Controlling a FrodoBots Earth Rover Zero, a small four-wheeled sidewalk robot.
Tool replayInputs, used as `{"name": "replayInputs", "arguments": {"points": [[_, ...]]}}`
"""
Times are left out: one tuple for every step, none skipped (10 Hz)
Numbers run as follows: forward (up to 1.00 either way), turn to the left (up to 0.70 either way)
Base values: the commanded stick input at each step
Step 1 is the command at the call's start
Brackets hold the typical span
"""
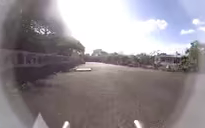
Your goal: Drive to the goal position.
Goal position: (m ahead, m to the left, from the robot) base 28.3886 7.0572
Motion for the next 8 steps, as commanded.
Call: {"name": "replayInputs", "arguments": {"points": [[0.70, 0.00], [0.70, 0.00], [0.70, 0.00], [0.70, 0.00], [0.70, 0.00], [0.70, 0.00], [0.70, 0.00], [0.70, 0.00]]}}
